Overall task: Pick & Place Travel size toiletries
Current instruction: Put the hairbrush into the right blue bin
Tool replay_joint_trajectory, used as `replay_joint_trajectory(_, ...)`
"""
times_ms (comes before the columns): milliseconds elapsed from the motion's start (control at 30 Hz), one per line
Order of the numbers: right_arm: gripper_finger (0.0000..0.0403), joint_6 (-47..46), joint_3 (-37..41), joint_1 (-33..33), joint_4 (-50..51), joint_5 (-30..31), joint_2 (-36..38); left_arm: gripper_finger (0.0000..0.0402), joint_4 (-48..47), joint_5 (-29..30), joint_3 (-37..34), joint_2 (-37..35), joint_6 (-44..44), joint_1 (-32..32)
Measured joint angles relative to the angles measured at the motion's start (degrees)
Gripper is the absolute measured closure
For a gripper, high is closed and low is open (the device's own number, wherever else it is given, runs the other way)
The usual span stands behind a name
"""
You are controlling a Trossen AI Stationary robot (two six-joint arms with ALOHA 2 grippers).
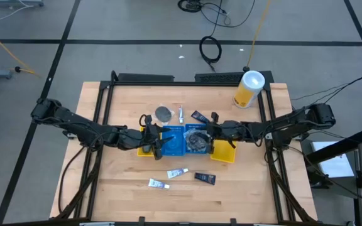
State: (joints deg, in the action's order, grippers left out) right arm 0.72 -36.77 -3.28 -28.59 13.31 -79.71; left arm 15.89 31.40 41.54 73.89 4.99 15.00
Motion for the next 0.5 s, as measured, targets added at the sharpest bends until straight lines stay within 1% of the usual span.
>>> replay_joint_trajectory(67,0.0278,-0.2,0.0,-0.1,0.4,-4.3,0.0,0.0243,-0.3,0.0,0.0,0.0,0.0,0.0)
replay_joint_trajectory(133,0.0277,-1.2,0.0,-0.3,0.7,-6.2,-1.1,0.0243,-0.6,0.0,0.0,0.0,0.0,0.0)
replay_joint_trajectory(233,0.0283,-2.3,0.1,-0.3,2.5,-6.6,-2.6,0.0243,-0.7,0.0,0.0,0.0,0.0,-0.2)
replay_joint_trajectory(300,0.029,-3.1,0.0,-0.2,0.5,-7.4,-4.6,0.0243,-0.8,0.0,0.0,0.0,0.1,-0.6)
replay_joint_trajectory(400,0.0299,-3.1,0.2,-0.4,0.9,-6.6,-7.8,0.0243,-0.8,0.0,0.0,0.0,0.3,-0.9)
replay_joint_trajectory(500,0.0306,-3.8,0.0,0.3,0.6,-5.9,-8.9,0.0243,-1.2,0.0,0.0,0.0,1.2,-1.1)
